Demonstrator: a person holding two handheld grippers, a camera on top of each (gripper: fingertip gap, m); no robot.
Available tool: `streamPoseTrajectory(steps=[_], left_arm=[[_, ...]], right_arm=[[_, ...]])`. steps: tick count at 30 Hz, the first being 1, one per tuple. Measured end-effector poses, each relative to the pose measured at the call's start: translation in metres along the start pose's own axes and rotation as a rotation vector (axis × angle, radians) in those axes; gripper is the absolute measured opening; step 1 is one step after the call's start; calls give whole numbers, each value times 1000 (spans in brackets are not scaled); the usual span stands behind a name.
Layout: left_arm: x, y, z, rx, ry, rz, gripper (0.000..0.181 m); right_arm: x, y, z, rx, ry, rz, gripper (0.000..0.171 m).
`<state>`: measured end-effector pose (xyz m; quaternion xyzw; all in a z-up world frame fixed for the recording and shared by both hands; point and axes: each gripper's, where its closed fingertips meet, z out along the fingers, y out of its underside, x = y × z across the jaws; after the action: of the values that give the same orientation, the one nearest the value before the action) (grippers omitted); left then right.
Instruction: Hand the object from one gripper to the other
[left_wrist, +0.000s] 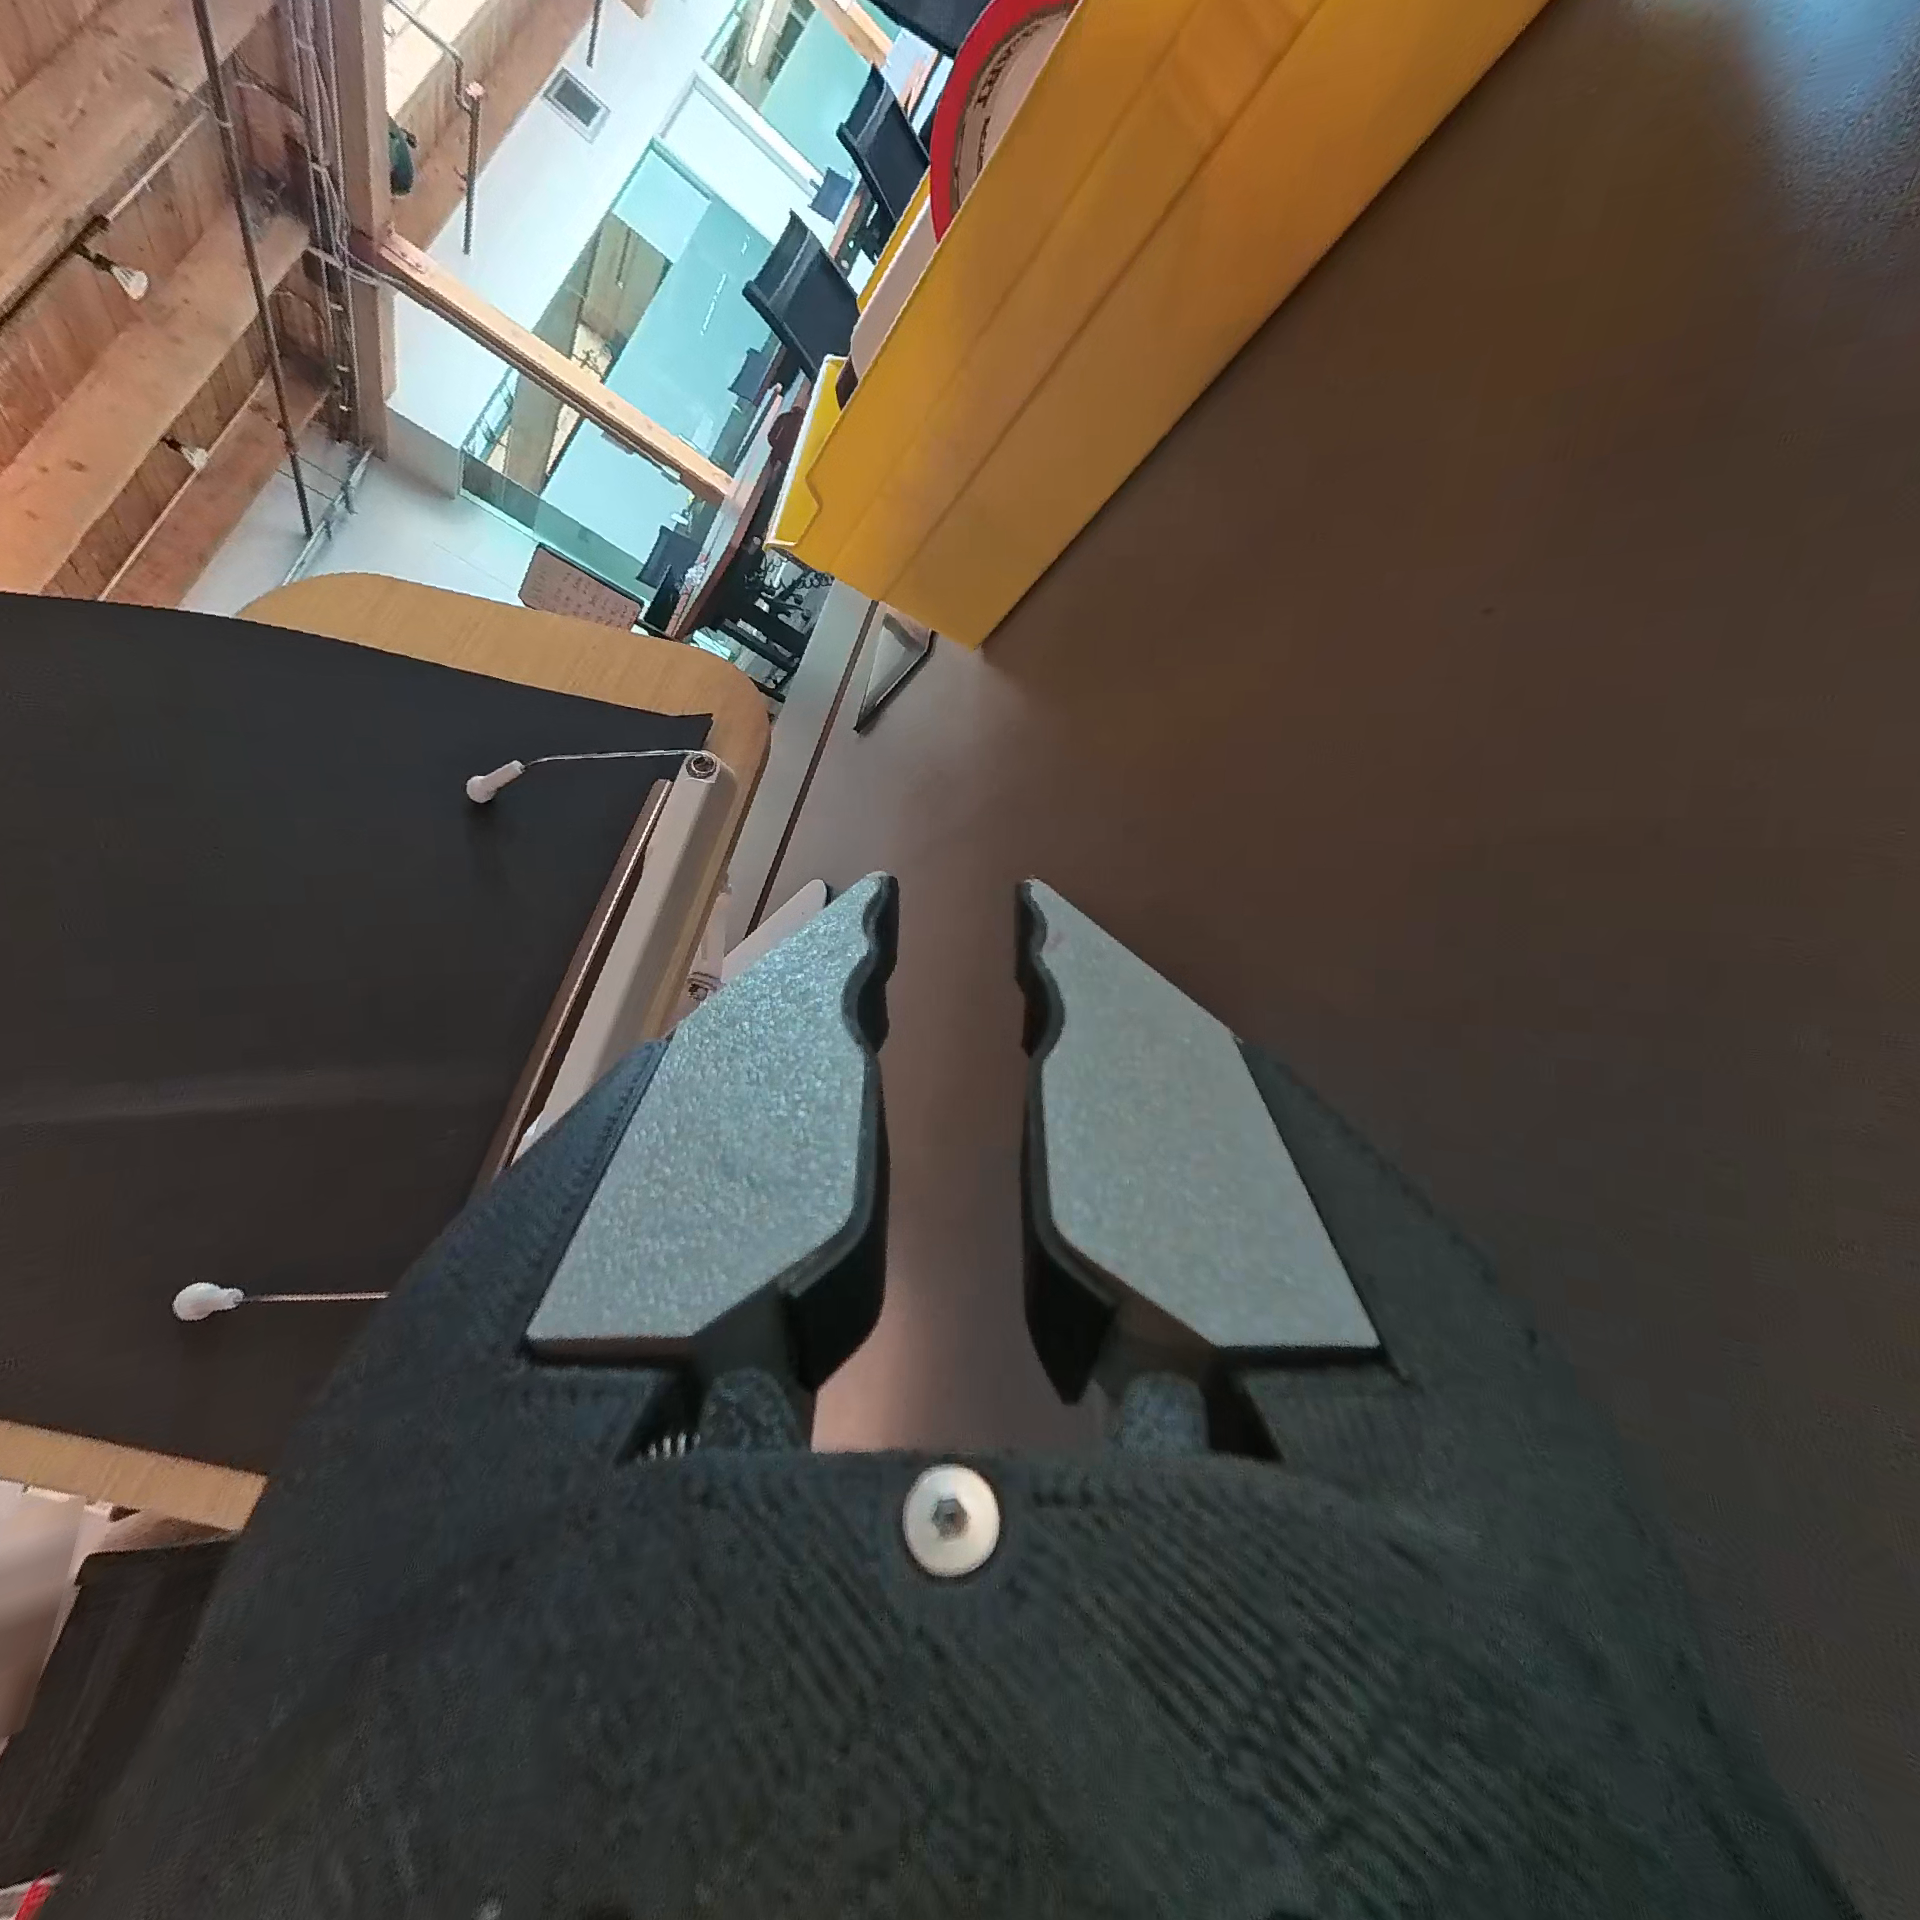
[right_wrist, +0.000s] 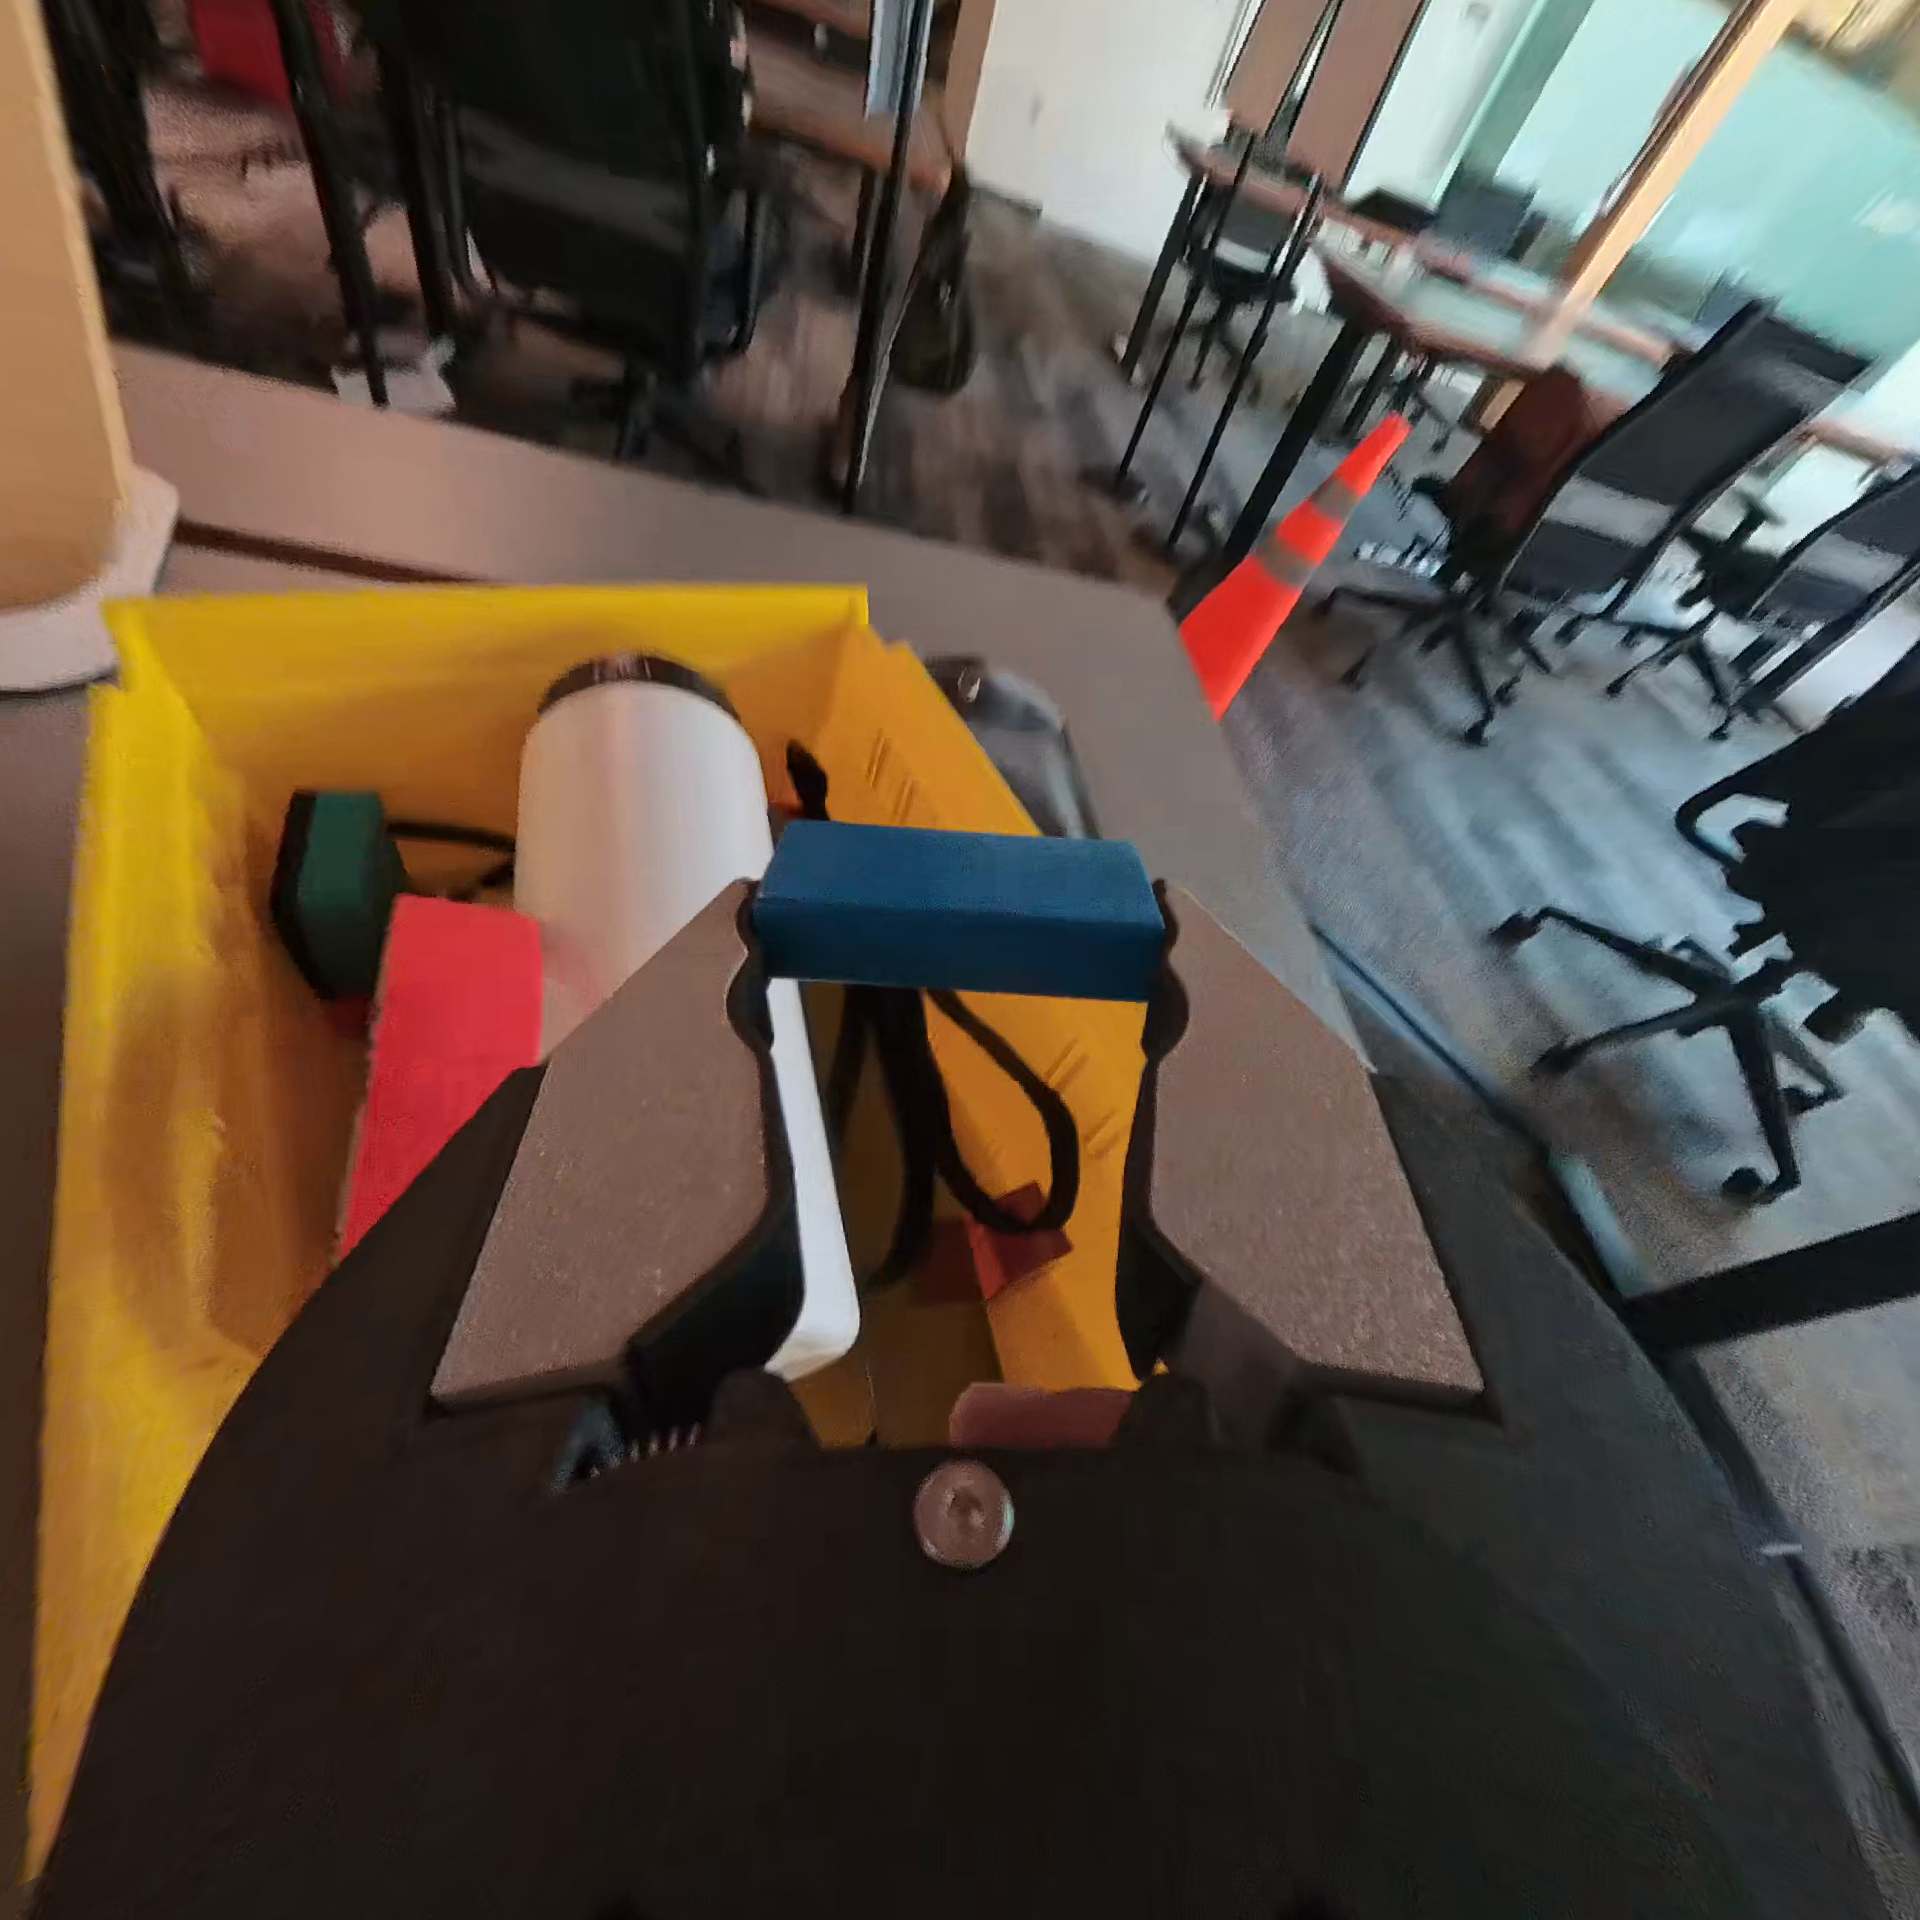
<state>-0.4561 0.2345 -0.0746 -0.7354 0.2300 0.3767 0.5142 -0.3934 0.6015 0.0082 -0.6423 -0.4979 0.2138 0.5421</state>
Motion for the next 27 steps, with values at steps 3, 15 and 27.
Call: streamPoseTrajectory(steps=[3,15,27], left_arm=[[-1,1,0,-2,-2,-3,19],[0,4,1,-10,7,-18,18],[-35,33,-1,-123,-119,-183,7]], right_arm=[[-4,14,12,-59,-22,11,71],[-102,-55,-42,209,-383,3,63],[-325,-2,-51,93,-807,-265,76]])
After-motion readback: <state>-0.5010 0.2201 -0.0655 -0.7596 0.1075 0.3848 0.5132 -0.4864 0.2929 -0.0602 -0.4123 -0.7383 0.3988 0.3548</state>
